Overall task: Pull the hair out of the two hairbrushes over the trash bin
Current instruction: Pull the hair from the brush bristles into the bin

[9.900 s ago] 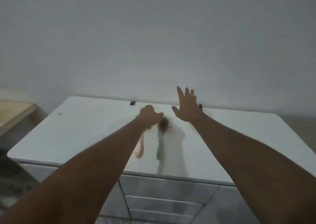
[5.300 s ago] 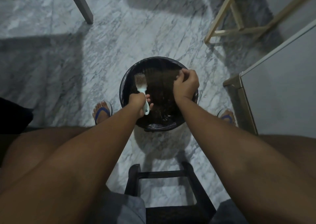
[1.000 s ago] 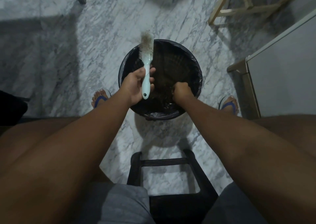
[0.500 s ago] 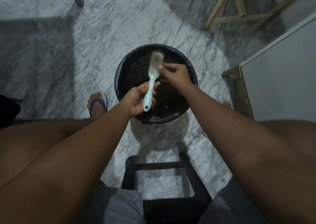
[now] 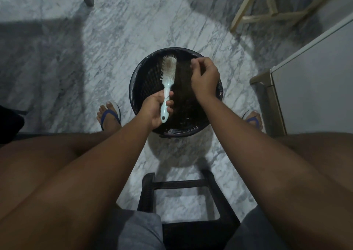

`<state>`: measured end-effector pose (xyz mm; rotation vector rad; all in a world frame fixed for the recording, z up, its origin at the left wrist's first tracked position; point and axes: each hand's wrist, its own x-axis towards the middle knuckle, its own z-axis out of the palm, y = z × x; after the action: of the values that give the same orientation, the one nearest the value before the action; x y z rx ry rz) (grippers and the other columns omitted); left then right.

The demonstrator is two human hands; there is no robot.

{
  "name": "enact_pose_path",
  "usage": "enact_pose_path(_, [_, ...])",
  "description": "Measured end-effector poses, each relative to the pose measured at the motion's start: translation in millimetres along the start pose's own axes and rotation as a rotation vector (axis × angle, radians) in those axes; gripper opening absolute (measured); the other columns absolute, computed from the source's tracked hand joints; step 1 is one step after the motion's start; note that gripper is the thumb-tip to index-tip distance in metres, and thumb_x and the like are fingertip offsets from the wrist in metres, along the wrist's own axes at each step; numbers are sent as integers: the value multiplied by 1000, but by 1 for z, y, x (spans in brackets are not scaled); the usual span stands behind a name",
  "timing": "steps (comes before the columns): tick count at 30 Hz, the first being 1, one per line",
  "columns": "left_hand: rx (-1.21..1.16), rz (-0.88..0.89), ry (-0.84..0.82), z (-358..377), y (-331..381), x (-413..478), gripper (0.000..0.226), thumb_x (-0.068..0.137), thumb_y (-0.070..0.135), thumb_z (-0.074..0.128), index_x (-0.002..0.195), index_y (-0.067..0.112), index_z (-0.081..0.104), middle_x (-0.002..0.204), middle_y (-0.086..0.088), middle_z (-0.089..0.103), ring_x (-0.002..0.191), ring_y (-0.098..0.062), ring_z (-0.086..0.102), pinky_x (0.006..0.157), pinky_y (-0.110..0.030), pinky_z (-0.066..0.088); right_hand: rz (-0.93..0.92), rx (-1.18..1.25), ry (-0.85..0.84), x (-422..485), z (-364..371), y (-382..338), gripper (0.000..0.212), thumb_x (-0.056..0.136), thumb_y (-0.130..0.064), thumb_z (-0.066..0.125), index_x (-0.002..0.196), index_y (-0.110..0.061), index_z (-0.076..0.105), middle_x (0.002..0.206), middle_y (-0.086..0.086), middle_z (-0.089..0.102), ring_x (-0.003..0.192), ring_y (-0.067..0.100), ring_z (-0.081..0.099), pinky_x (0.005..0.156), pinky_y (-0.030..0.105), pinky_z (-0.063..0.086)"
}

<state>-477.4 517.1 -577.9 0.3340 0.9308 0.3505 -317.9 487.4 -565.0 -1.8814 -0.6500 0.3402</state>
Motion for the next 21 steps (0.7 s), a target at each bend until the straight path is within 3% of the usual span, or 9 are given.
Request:
enact_pose_path(5, [40, 35, 62, 2, -4, 2, 31, 90, -2, 35, 109, 3, 58, 83, -2, 54, 55, -6, 46, 45, -19, 39, -150, 38, 160, -2, -2, -9, 18, 97, -13, 56, 83, -3, 60, 73, -4, 58, 68, 8, 55, 64, 24, 46])
enact_pose_path(11, [81, 85, 134, 10, 0, 6, 38, 89, -3, 33, 114, 2, 61, 87, -4, 59, 55, -7, 48, 46, -21, 39, -141, 77, 310, -8, -3, -13, 20, 100, -16, 50, 88, -1, 57, 78, 7, 60, 71, 21, 58, 65, 36, 51])
enact_pose_path(13, [42, 78, 131, 10, 1, 7, 37, 89, -3, 33, 113, 2, 60, 86, -4, 56, 55, -7, 48, 46, -21, 39, -80, 16, 208, -14, -4, -9, 16, 98, -13, 50, 89, -3, 58, 79, 7, 63, 72, 20, 59, 68, 33, 50])
enact_pose_path(15, [22, 64, 112, 7, 2, 6, 35, 90, -2, 33, 113, 3, 59, 87, -4, 55, 55, -7, 48, 47, -21, 40, 95, -185, -104, -14, -6, 1, 13, 92, -5, 52, 98, -3, 64, 92, 10, 70, 88, 24, 66, 83, 32, 52])
enact_pose_path(17, [42, 59, 91, 4, 3, 4, 35, 92, 0, 33, 115, 5, 59, 91, -2, 58, 57, -7, 48, 47, -21, 40, 310, -531, -471, -14, -10, 10, 27, 89, -6, 56, 114, 1, 64, 113, 18, 68, 110, 33, 63, 95, 31, 47])
enact_pose_path(18, [48, 53, 84, 2, 3, 3, 35, 93, 1, 33, 116, 6, 59, 92, -2, 59, 57, -7, 49, 47, -21, 40, 363, -636, -578, -13, -12, 12, 32, 90, -9, 57, 119, 3, 61, 120, 21, 65, 116, 36, 60, 97, 32, 46])
enact_pose_path(21, [51, 28, 75, -2, 0, 2, 40, 96, 4, 32, 128, 5, 55, 95, -1, 62, 59, -8, 49, 46, -22, 41, 251, -493, -503, -11, -12, 6, 40, 96, -17, 52, 133, 0, 54, 132, 21, 59, 125, 33, 55, 102, 27, 40])
